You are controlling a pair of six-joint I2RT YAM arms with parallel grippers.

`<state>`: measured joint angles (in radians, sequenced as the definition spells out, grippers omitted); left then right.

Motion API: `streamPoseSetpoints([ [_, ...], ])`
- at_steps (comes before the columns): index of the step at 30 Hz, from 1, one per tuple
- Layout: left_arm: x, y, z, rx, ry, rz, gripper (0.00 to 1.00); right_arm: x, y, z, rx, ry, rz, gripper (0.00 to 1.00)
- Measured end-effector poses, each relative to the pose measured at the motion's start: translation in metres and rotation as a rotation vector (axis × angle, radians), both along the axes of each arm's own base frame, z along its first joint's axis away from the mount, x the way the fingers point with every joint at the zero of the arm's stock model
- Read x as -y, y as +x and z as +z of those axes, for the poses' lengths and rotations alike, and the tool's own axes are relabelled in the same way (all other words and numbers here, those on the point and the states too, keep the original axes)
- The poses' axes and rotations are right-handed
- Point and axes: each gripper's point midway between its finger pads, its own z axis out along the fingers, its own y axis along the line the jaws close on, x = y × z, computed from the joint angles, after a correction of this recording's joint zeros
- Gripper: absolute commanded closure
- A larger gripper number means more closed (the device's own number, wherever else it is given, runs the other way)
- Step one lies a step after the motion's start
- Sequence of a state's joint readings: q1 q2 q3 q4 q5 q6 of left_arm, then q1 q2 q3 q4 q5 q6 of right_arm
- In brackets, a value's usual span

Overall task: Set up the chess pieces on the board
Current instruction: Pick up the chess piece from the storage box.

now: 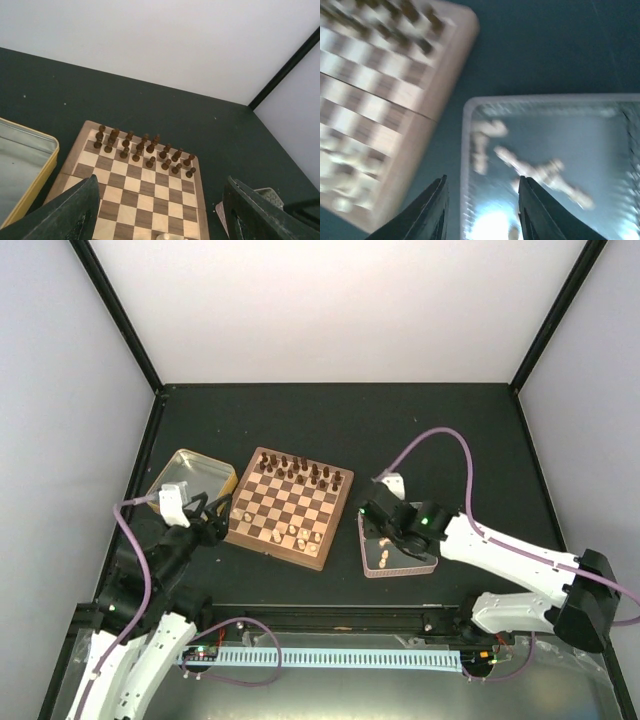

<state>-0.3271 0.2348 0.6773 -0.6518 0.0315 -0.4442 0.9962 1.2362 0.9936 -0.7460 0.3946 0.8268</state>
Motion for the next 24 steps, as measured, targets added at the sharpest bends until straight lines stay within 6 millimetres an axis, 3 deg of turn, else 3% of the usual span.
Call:
streamPoseSetpoints([
  [4,0.008,0.010,-0.002,-0.008,-0.007,-0.026,0.31,0.039,-0.026,-0.052,-0.106,-0.085,-0.048,0.64],
  [8,0.014,0.018,0.000,-0.009,-0.011,-0.040,0.31,0.053,-0.040,-0.082,-0.182,-0.135,-0.062,0.64],
  [14,0.017,0.024,0.002,-0.007,-0.014,-0.046,0.31,0.049,-0.041,-0.105,-0.241,-0.162,-0.066,0.67],
  [19,0.017,0.024,0.004,0.000,-0.016,-0.047,0.31,0.044,-0.042,-0.114,-0.266,-0.154,-0.058,0.76],
  [24,0.017,0.024,0.005,0.004,-0.017,-0.046,0.31,0.046,-0.046,-0.122,-0.292,-0.162,-0.057,0.78],
])
